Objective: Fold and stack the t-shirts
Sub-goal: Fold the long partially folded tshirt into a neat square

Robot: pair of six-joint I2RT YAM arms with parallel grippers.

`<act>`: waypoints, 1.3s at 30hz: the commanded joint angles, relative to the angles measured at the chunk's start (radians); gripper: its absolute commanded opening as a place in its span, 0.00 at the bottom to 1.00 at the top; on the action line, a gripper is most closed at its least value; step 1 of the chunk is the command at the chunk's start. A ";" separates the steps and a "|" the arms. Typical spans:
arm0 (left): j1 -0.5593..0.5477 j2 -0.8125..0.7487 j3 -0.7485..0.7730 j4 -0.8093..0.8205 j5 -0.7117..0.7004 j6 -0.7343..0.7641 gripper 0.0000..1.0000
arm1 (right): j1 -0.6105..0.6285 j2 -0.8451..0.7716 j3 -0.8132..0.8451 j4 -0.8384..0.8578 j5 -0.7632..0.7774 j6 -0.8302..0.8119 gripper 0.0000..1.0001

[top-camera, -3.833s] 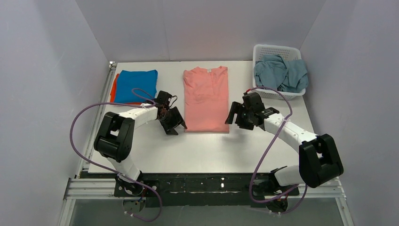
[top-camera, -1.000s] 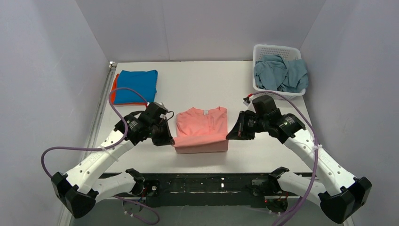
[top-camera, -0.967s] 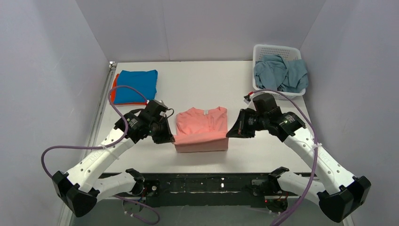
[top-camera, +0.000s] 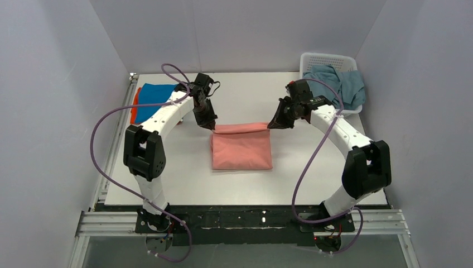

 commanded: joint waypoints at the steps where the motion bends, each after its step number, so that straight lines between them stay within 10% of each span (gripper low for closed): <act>1: 0.048 0.070 0.049 -0.146 -0.081 0.050 0.00 | -0.034 0.102 0.065 0.016 0.084 -0.049 0.01; 9: 0.075 0.215 0.136 -0.139 -0.064 0.076 0.03 | -0.039 0.268 0.139 0.040 0.121 -0.064 0.01; 19: 0.086 0.220 0.234 -0.145 0.013 0.106 0.98 | -0.056 0.348 0.296 -0.047 0.204 -0.065 0.75; 39: -0.073 -0.060 -0.491 0.430 0.502 -0.082 0.98 | 0.004 0.118 -0.354 0.493 -0.462 0.145 0.86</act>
